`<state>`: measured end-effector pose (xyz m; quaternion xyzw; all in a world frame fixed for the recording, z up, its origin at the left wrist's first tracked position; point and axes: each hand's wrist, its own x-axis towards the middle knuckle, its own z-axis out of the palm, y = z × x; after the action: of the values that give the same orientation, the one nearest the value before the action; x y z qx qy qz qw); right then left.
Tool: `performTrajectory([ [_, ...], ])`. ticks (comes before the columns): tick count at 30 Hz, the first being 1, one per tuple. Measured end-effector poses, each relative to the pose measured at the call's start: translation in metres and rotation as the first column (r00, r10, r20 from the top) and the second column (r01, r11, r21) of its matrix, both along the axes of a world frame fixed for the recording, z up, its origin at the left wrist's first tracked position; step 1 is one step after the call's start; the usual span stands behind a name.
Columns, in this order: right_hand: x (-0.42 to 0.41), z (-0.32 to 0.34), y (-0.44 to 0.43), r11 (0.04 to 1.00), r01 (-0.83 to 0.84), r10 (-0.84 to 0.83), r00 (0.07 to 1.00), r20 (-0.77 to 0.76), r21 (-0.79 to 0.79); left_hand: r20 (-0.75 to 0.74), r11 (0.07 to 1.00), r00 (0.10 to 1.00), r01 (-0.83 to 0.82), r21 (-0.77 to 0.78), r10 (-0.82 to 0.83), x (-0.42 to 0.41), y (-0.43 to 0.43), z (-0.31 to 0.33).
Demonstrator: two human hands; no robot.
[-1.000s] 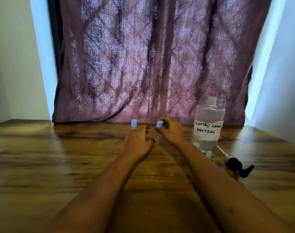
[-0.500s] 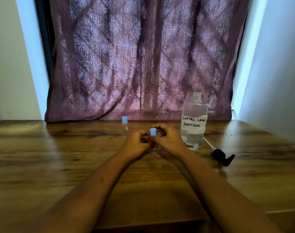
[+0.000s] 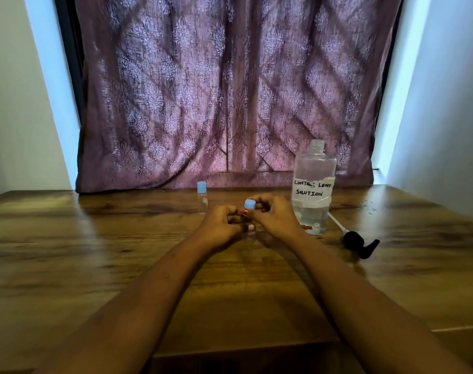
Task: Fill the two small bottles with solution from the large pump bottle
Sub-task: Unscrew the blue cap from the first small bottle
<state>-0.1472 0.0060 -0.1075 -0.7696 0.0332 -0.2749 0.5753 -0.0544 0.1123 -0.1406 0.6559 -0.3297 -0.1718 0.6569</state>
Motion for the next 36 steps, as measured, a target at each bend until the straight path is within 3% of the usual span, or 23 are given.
performTrajectory([
  [5, -0.007, 0.006, -0.003, 0.984, -0.145, 0.146, 0.989, -0.003, 0.1, -0.008, 1.0, 1.0, 0.002, 0.002, -0.002, -0.002, 0.002, 0.001],
  [12, 0.001, 0.002, -0.004, 0.991, 0.023, -0.015, 0.998, 0.063, -0.132, -0.029, 1.0, 1.0, 0.0, 0.01, 0.0, 0.004, 0.002, -0.002],
  [16, 0.004, 0.0, -0.008, 0.997, -0.007, 0.011, 0.999, 0.048, -0.073, -0.048, 1.0, 0.999, 0.009, 0.004, -0.009, 0.002, 0.002, 0.0],
  [21, 0.001, 0.004, -0.011, 0.985, -0.083, 0.083, 0.997, -0.004, -0.155, -0.055, 1.0, 0.998, 0.006, 0.02, -0.005, 0.003, 0.004, 0.0],
  [27, -0.003, 0.007, -0.013, 0.978, -0.206, 0.204, 0.977, -0.054, -0.03, -0.011, 0.999, 1.0, -0.006, 0.042, 0.007, 0.001, 0.004, 0.0],
  [32, 0.001, 0.004, -0.007, 0.972, -0.019, 0.028, 0.999, 0.036, -0.232, 0.047, 0.999, 0.999, -0.008, 0.053, 0.005, -0.006, 0.007, 0.006],
  [36, 0.004, 0.001, -0.009, 0.983, 0.019, -0.012, 0.999, 0.038, -0.181, -0.005, 0.999, 1.0, -0.014, 0.029, 0.015, -0.004, 0.006, 0.004],
])
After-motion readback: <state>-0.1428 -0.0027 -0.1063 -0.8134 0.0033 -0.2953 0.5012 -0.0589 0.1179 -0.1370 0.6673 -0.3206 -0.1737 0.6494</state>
